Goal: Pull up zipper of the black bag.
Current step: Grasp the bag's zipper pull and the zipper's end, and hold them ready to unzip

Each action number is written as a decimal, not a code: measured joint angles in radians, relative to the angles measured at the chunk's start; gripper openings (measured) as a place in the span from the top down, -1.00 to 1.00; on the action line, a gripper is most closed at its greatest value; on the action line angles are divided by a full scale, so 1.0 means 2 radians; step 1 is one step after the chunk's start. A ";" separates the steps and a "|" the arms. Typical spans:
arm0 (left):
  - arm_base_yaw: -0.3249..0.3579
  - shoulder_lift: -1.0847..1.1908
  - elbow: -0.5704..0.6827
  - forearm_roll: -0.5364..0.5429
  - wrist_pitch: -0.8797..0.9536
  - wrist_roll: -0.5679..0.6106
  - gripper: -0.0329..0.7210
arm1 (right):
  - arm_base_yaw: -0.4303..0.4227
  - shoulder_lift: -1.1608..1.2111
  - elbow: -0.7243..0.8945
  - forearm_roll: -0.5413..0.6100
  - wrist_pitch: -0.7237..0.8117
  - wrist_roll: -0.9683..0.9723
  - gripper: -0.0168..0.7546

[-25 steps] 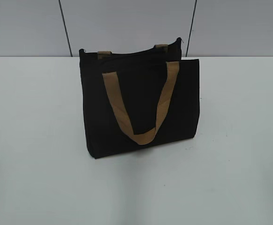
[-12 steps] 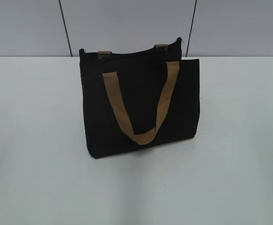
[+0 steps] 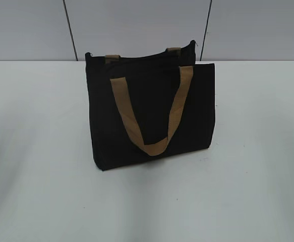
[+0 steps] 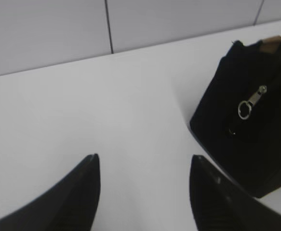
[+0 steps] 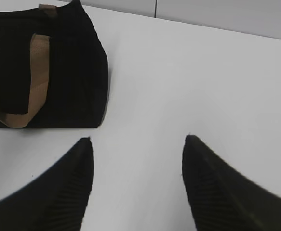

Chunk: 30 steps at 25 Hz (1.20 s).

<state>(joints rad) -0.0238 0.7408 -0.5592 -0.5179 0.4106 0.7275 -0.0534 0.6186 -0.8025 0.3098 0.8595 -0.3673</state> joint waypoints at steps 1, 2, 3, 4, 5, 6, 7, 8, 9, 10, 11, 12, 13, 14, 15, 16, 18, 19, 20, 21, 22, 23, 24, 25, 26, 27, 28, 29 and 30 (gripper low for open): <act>0.000 0.026 0.000 -0.036 -0.005 0.049 -0.27 | 0.005 0.015 -0.009 0.001 0.000 -0.006 -0.22; -0.001 0.060 0.000 -0.076 -0.008 0.098 -0.27 | 0.010 0.030 -0.018 0.002 0.000 -0.013 -0.22; -0.002 0.079 0.000 -0.118 -0.012 0.149 -0.27 | 0.014 0.045 -0.027 0.003 0.000 -0.019 -0.22; -0.005 0.099 0.000 -0.154 -0.016 0.193 -0.27 | 0.017 0.057 -0.035 0.004 0.000 -0.025 -0.22; -0.008 0.119 0.000 -0.198 -0.019 0.250 -0.27 | 0.020 0.071 -0.044 0.006 0.000 -0.033 -0.22; -0.010 0.139 0.000 -0.240 -0.018 0.305 -0.27 | 0.021 0.084 -0.053 0.008 0.000 -0.041 -0.22; -0.013 0.157 0.000 -0.274 -0.018 0.358 -0.27 | 0.022 0.098 -0.064 0.010 0.000 -0.048 -0.22; -0.015 0.179 0.000 -0.312 -0.014 0.401 -0.27 | 0.022 0.123 -0.073 0.011 0.000 -0.057 -0.22; -0.016 0.200 0.000 -0.350 -0.010 0.450 -0.27 | 0.022 0.135 -0.084 0.011 0.000 -0.063 -0.22; -0.017 0.217 0.000 -0.386 -0.005 0.499 -0.27 | 0.022 0.146 -0.095 0.011 0.002 -0.067 -0.22; -0.017 0.238 0.000 -0.414 -0.002 0.538 -0.27 | 0.022 0.155 -0.107 0.012 0.003 -0.071 -0.22; -0.017 0.259 0.000 -0.447 0.010 0.586 -0.27 | 0.022 0.165 -0.117 0.012 0.006 -0.074 -0.22; -0.017 0.279 0.000 -0.482 0.020 0.635 -0.27 | 0.022 0.174 -0.128 0.012 0.010 -0.075 -0.22; -0.017 0.296 0.000 -0.515 0.032 0.686 -0.26 | 0.022 0.182 -0.138 0.014 0.012 -0.076 -0.22; -0.017 0.317 0.000 -0.552 0.045 0.729 -0.23 | 0.022 0.190 -0.145 0.016 0.015 -0.078 -0.22; -0.017 0.337 -0.001 -0.575 0.060 0.779 -0.21 | 0.022 0.197 -0.152 0.022 0.015 -0.082 -0.22; -0.017 0.375 -0.003 -0.594 0.095 0.858 -0.15 | 0.022 0.206 -0.160 0.036 0.015 -0.089 -0.22; -0.019 0.395 -0.007 -0.598 0.112 0.885 -0.12 | 0.022 0.209 -0.161 0.040 0.016 -0.093 -0.22; -0.021 0.415 -0.014 -0.600 0.121 0.902 -0.10 | 0.022 0.212 -0.162 0.044 0.016 -0.096 -0.22; -0.025 0.431 -0.023 -0.602 0.125 0.911 -0.09 | 0.022 0.213 -0.162 0.048 0.016 -0.098 -0.22; -0.029 0.449 -0.032 -0.603 0.128 0.915 -0.09 | 0.022 0.214 -0.162 0.049 0.017 -0.099 -0.22; -0.033 0.466 -0.044 -0.603 0.128 0.918 -0.09 | 0.022 0.215 -0.162 0.050 0.019 -0.100 -0.22; -0.037 0.482 -0.057 -0.603 0.128 0.920 -0.08 | 0.022 0.215 -0.162 0.050 0.020 -0.100 -0.22; -0.042 0.494 -0.070 -0.604 0.128 0.922 -0.08 | 0.022 0.216 -0.162 0.051 0.020 -0.100 -0.22; -0.048 0.507 -0.081 -0.604 0.128 0.923 -0.08 | 0.022 0.216 -0.162 0.051 0.021 -0.100 -0.22; -0.053 0.519 -0.095 -0.605 0.127 0.923 -0.08 | 0.022 0.217 -0.162 0.051 0.021 -0.100 -0.22; -0.060 0.528 -0.108 -0.605 0.124 0.924 -0.08 | 0.022 0.217 -0.162 0.051 0.022 -0.100 -0.22; -0.066 0.537 -0.119 -0.605 0.119 0.924 -0.08 | 0.022 0.217 -0.162 0.051 0.023 -0.101 -0.22; -0.072 0.546 -0.131 -0.605 0.115 0.924 -0.08 | 0.022 0.218 -0.162 0.052 0.023 -0.101 -0.22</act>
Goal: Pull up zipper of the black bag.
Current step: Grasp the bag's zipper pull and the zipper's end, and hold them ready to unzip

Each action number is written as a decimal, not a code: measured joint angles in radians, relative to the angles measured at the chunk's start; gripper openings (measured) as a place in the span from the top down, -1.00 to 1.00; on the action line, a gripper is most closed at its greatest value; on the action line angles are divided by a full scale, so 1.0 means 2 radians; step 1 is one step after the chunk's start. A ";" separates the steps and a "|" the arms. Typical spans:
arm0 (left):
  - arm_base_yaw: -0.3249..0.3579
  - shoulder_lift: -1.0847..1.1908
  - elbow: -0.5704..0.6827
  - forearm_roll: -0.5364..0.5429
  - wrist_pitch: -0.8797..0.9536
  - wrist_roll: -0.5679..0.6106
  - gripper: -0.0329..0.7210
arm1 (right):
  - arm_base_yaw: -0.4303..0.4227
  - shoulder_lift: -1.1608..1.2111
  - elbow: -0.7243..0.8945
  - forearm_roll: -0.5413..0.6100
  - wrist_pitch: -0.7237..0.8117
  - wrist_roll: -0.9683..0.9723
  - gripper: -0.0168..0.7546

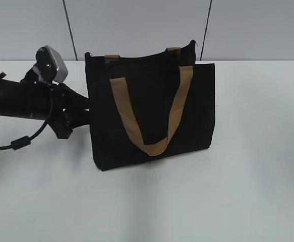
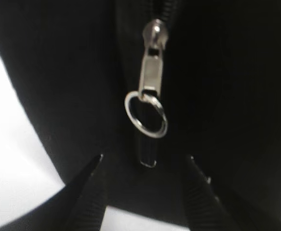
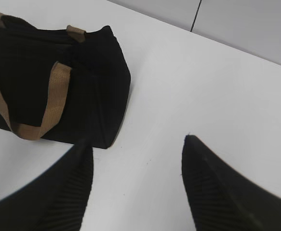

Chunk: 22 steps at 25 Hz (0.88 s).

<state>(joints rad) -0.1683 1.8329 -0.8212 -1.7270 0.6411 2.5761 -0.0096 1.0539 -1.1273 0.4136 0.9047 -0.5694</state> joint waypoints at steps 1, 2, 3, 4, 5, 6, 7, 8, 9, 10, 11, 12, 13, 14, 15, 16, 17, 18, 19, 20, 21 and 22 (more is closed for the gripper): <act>-0.005 0.008 -0.011 0.000 -0.002 0.000 -0.08 | 0.000 0.000 0.000 0.001 0.000 0.000 -0.22; -0.009 0.014 -0.020 -0.001 -0.004 0.000 -0.08 | 0.000 0.000 0.000 0.001 0.001 0.000 -0.22; -0.013 0.021 -0.025 -0.001 -0.005 0.000 -0.08 | 0.000 0.000 0.000 0.002 0.002 0.000 -0.22; -0.015 0.026 -0.029 -0.002 -0.008 0.000 -0.08 | 0.000 0.000 0.000 0.002 0.004 0.000 -0.22; -0.017 0.030 -0.031 -0.002 -0.009 0.000 -0.08 | 0.000 0.000 0.000 0.002 0.006 0.000 -0.22; -0.017 0.033 -0.032 -0.002 -0.010 0.000 -0.08 | 0.000 0.000 0.000 0.002 0.008 0.000 -0.22; -0.017 0.035 -0.032 -0.002 -0.012 0.000 -0.08 | 0.000 0.000 0.000 0.002 0.010 0.000 -0.22; -0.017 0.037 -0.032 -0.002 -0.013 0.000 -0.08 | 0.000 0.000 0.000 0.002 0.012 0.000 -0.22; -0.017 0.039 -0.032 -0.002 -0.017 0.000 -0.08 | 0.000 0.000 0.000 0.002 0.013 0.000 -0.22; -0.017 0.040 -0.032 -0.003 -0.019 0.000 -0.08 | 0.000 0.000 0.000 0.002 0.014 0.000 -0.22; -0.017 0.041 -0.032 -0.003 -0.021 0.000 -0.08 | 0.000 0.000 0.000 0.002 0.014 0.000 -0.22; -0.017 0.041 -0.033 -0.003 -0.022 0.000 -0.07 | 0.000 0.000 0.000 0.003 0.014 0.000 -0.22; -0.017 0.041 -0.034 -0.003 -0.021 0.000 -0.06 | 0.000 0.000 0.000 0.003 0.014 -0.001 -0.22; -0.017 0.041 -0.034 -0.003 -0.021 0.000 -0.03 | 0.000 0.000 0.000 0.003 0.014 -0.001 -0.22; -0.017 0.041 -0.034 -0.003 -0.020 0.000 0.02 | 0.000 0.000 0.000 0.003 0.014 -0.001 -0.22; -0.017 0.041 -0.034 -0.003 -0.020 0.000 0.10 | 0.000 0.000 0.000 0.003 0.014 -0.001 -0.22; -0.017 0.041 -0.034 -0.003 -0.020 0.000 0.23 | 0.000 0.000 0.000 0.003 0.014 -0.001 -0.22; -0.017 0.041 -0.034 -0.003 -0.020 0.000 0.36 | 0.000 0.000 0.000 0.003 0.014 -0.002 -0.22; -0.017 0.041 -0.034 -0.003 -0.020 0.000 0.53 | 0.000 0.000 -0.001 0.003 0.014 -0.002 -0.22; -0.017 0.041 -0.034 -0.003 -0.021 -0.001 0.69 | 0.000 0.001 -0.004 0.003 0.015 -0.003 -0.21; -0.018 0.041 -0.034 -0.003 -0.024 -0.005 0.78 | 0.000 0.003 -0.010 0.003 0.016 -0.004 -0.20; -0.018 0.041 -0.034 -0.003 -0.028 -0.014 0.81 | 0.000 0.005 -0.019 0.003 0.017 -0.004 -0.19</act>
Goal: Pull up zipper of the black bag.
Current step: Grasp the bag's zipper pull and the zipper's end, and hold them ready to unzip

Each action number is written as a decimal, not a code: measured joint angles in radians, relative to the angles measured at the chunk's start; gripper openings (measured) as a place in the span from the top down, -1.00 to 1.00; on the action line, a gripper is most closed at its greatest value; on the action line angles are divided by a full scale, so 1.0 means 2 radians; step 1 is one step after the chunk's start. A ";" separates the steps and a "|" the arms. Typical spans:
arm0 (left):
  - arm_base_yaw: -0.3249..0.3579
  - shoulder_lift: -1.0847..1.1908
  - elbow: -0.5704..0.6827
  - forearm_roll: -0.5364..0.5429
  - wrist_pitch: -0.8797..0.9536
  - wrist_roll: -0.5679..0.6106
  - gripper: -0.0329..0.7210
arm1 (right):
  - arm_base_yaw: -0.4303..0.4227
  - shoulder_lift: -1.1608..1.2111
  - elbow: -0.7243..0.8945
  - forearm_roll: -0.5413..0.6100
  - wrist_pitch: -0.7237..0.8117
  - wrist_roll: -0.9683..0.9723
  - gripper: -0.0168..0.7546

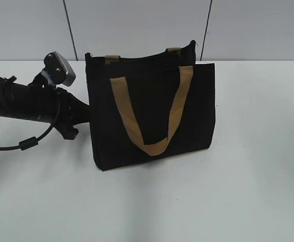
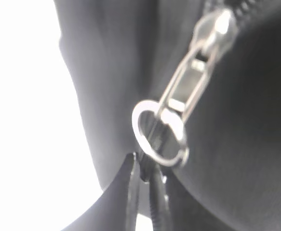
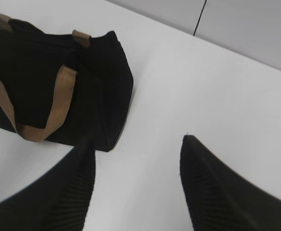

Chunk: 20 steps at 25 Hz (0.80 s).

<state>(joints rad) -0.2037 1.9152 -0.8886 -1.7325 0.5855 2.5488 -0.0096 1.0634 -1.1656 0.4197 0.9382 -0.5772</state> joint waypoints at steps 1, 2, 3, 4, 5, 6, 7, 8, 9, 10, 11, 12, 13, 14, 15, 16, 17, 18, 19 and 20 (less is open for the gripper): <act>0.000 -0.001 0.000 0.000 -0.006 -0.010 0.83 | 0.000 0.004 -0.012 0.000 0.001 0.000 -0.17; 0.000 -0.003 0.000 0.000 -0.012 -0.018 0.84 | 0.000 0.008 -0.024 0.000 0.004 0.000 -0.16; 0.000 -0.007 0.000 0.000 -0.020 -0.029 0.84 | 0.000 0.012 -0.039 0.000 0.008 0.000 -0.16; 0.000 -0.013 0.000 0.000 -0.027 -0.038 0.84 | 0.000 0.018 -0.053 0.002 0.012 0.000 -0.15; 0.000 -0.020 0.000 0.000 -0.031 -0.045 0.84 | 0.000 0.025 -0.067 0.003 0.017 0.000 -0.15; 0.000 -0.030 0.000 0.000 -0.035 -0.049 0.84 | 0.003 0.032 -0.077 0.004 0.019 0.000 -0.15; 0.000 -0.040 0.000 0.000 -0.037 -0.052 0.84 | 0.009 0.038 -0.088 0.004 0.022 0.000 -0.15; 0.000 -0.050 0.000 0.000 -0.037 -0.054 0.84 | 0.019 0.046 -0.098 0.004 0.023 0.000 -0.15; 0.000 -0.059 0.000 0.000 -0.039 -0.055 0.85 | 0.033 0.055 -0.105 0.004 0.023 -0.001 -0.14; 0.000 -0.069 0.000 0.000 -0.041 -0.058 0.85 | 0.046 0.063 -0.113 0.004 0.023 -0.001 -0.14; 0.000 -0.079 0.000 0.000 -0.044 -0.066 0.85 | 0.063 0.074 -0.121 0.004 0.023 -0.001 -0.14; 0.000 -0.087 0.000 0.000 -0.049 -0.074 0.85 | 0.080 0.085 -0.129 0.004 0.023 -0.001 -0.14; 0.000 -0.095 0.000 0.000 -0.055 -0.082 0.85 | 0.097 0.098 -0.136 0.004 0.022 -0.001 -0.14; 0.000 -0.103 0.000 0.003 -0.059 -0.094 0.85 | 0.110 0.109 -0.146 0.003 0.022 0.001 -0.14; 0.000 -0.110 0.000 0.012 -0.060 -0.107 0.85 | 0.126 0.123 -0.156 0.002 0.022 0.005 -0.14; 0.000 -0.115 0.000 0.024 -0.061 -0.121 0.85 | 0.141 0.138 -0.164 0.002 0.022 0.008 -0.14; 0.000 -0.121 0.000 0.041 -0.061 -0.134 0.85 | 0.153 0.150 -0.174 0.001 0.021 0.010 -0.14; 0.000 -0.127 0.000 0.062 -0.061 -0.151 0.85 | 0.167 0.165 -0.183 0.001 0.021 0.012 -0.14; 0.000 -0.131 0.000 0.082 -0.061 -0.169 0.85 | 0.182 0.180 -0.193 0.000 0.021 0.013 -0.14; 0.000 -0.135 0.000 0.098 -0.061 -0.183 0.85 | 0.197 0.196 -0.201 0.000 0.021 0.013 -0.14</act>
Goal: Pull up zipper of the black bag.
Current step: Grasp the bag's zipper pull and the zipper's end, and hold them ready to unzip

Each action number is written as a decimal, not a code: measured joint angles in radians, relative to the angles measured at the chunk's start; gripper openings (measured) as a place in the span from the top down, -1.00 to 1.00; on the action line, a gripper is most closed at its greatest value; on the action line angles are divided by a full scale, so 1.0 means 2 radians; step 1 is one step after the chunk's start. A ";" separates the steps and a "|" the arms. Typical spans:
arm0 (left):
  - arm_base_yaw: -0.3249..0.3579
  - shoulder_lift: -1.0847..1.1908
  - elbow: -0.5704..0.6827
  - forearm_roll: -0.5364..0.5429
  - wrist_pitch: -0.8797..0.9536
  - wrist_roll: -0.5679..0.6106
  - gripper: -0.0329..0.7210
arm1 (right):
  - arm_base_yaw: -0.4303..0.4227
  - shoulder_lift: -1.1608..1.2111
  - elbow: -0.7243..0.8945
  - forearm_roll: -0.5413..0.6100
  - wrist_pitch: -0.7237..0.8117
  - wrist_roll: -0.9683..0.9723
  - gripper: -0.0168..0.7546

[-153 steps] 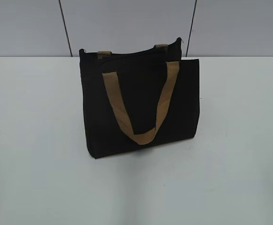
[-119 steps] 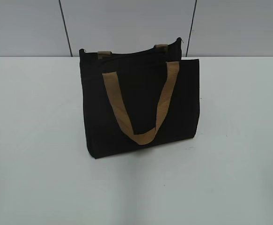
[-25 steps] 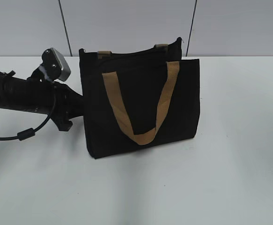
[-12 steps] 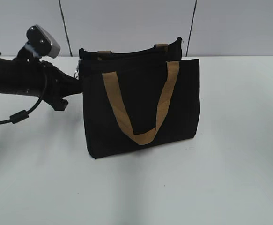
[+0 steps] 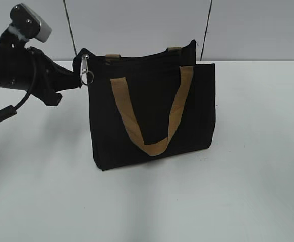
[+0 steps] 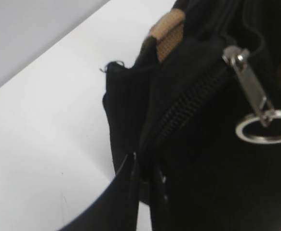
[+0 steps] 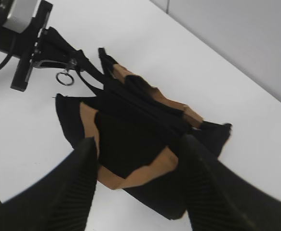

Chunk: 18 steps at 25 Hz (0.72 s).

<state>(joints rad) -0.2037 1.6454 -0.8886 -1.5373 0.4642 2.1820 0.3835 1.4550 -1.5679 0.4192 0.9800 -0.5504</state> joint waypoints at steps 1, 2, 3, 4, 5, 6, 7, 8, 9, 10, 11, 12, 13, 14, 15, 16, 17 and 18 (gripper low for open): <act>0.000 -0.004 0.000 0.018 0.000 -0.017 0.85 | 0.012 0.013 -0.011 0.000 0.000 0.000 -0.14; 0.000 -0.007 0.000 0.034 0.000 -0.032 0.85 | 0.026 0.028 -0.021 0.000 0.000 0.000 -0.14; 0.000 -0.010 0.000 0.047 0.001 -0.047 0.85 | 0.040 0.043 -0.030 0.000 0.000 0.002 -0.14; 0.000 -0.013 0.000 0.060 0.001 -0.058 0.85 | 0.050 0.055 -0.040 0.000 0.000 0.008 -0.14; 0.000 -0.017 0.000 0.069 0.002 -0.069 0.85 | 0.060 0.070 -0.049 0.000 0.000 0.017 -0.14; 0.000 -0.022 0.000 0.075 0.002 -0.078 0.85 | 0.069 0.083 -0.057 0.000 0.000 0.026 -0.14; 0.000 -0.028 0.000 0.078 0.002 -0.084 0.85 | 0.077 0.095 -0.062 0.000 0.000 0.033 -0.14; 0.000 -0.034 0.000 0.080 0.002 -0.087 0.85 | 0.084 0.105 -0.066 0.000 0.000 0.036 -0.14; 0.000 -0.041 0.000 0.081 0.002 -0.089 0.85 | 0.090 0.116 -0.068 0.000 -0.001 0.039 -0.14; 0.000 -0.047 0.000 0.082 0.003 -0.091 0.85 | 0.097 0.126 -0.069 0.000 -0.001 0.040 -0.14; 0.000 -0.053 0.000 0.082 0.003 -0.091 0.85 | 0.103 0.134 -0.069 0.000 -0.001 0.041 -0.14; 0.000 -0.060 0.000 0.082 0.004 -0.091 0.85 | 0.110 0.143 -0.069 0.000 -0.001 0.042 -0.14; 0.000 -0.066 0.000 0.082 0.004 -0.091 0.85 | 0.116 0.151 -0.069 0.000 -0.003 0.047 -0.14; 0.000 -0.071 0.000 0.082 0.004 -0.091 0.85 | 0.121 0.157 -0.069 0.000 -0.008 0.054 -0.14; 0.000 -0.077 0.000 0.082 0.004 -0.091 0.85 | 0.126 0.164 -0.069 0.000 -0.015 0.061 -0.14; 0.000 -0.082 0.000 0.082 0.004 -0.091 0.85 | 0.131 0.170 -0.069 0.000 -0.022 0.068 -0.14; 0.000 -0.087 0.000 0.083 0.004 -0.092 0.85 | 0.134 0.176 -0.069 0.000 -0.032 0.073 -0.14; 0.000 -0.091 0.000 0.083 0.004 -0.092 0.85 | 0.134 0.181 -0.069 0.000 -0.040 0.076 -0.14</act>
<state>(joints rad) -0.2037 1.4641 -0.8886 -1.3718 0.4716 1.9984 0.6520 1.8169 -1.7056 0.4192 0.8999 -0.3981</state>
